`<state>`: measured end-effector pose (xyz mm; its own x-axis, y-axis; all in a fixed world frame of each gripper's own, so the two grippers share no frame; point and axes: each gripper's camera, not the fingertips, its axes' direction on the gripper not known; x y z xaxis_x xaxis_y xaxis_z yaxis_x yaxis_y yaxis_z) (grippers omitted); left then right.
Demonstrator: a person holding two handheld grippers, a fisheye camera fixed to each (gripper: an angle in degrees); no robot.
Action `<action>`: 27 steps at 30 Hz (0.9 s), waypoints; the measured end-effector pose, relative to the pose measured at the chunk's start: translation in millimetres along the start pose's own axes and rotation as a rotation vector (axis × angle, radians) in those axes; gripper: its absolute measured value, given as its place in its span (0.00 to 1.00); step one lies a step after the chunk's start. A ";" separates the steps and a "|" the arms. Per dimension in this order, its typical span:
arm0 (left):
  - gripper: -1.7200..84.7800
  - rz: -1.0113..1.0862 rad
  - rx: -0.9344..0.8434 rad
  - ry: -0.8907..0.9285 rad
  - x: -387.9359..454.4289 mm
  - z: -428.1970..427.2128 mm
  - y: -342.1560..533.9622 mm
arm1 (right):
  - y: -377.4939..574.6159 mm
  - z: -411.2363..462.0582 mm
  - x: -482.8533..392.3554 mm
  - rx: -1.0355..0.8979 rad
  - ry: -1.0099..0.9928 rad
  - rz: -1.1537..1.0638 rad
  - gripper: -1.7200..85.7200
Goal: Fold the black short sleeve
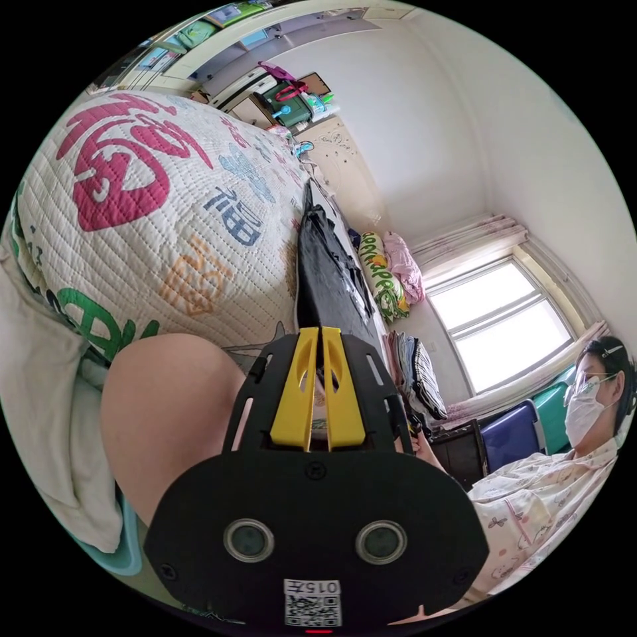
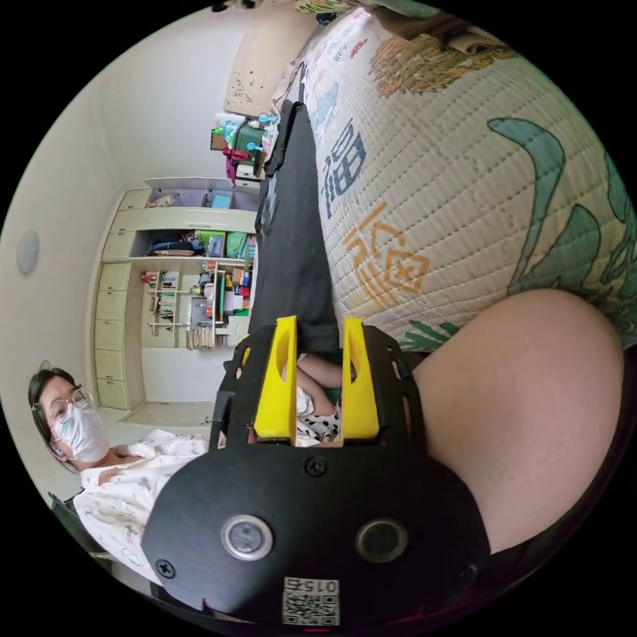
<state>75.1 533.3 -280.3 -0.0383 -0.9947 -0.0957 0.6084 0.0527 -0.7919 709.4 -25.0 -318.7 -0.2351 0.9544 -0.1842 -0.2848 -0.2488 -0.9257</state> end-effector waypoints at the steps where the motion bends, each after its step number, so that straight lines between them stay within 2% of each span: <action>1: 0.01 0.000 0.001 0.000 -0.4 -0.5 -1.4 | -0.4 0.4 1.6 0.004 -0.010 0.002 0.12; 6: 0.01 -0.006 0.003 0.030 -6.0 -6.7 -15.1 | 5.3 1.2 13.8 0.126 -0.045 0.008 0.06; 10: 0.01 -0.009 -0.012 0.016 -4.8 -10.5 -26.4 | 6.9 12.9 18.1 0.154 -0.038 -0.001 0.03; 18: 0.01 0.016 -0.075 -0.109 14.8 -11.7 -55.7 | 2.5 77.5 7.0 0.156 0.209 -0.015 0.03; 22: 0.01 0.018 -0.110 -0.166 27.3 -12.9 -73.7 | -2.8 102.2 1.0 0.148 0.249 -0.042 0.04; 27: 0.03 0.095 0.159 -0.179 58.0 -68.0 -124.1 | -11.1 98.4 -20.9 0.284 0.256 -0.143 0.08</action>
<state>-56.5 475.2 -228.6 0.1571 -0.9865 -0.0456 0.7200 0.1461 -0.6784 626.0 -58.5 -272.1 0.0541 0.9841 -0.1693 -0.5513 -0.1119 -0.8268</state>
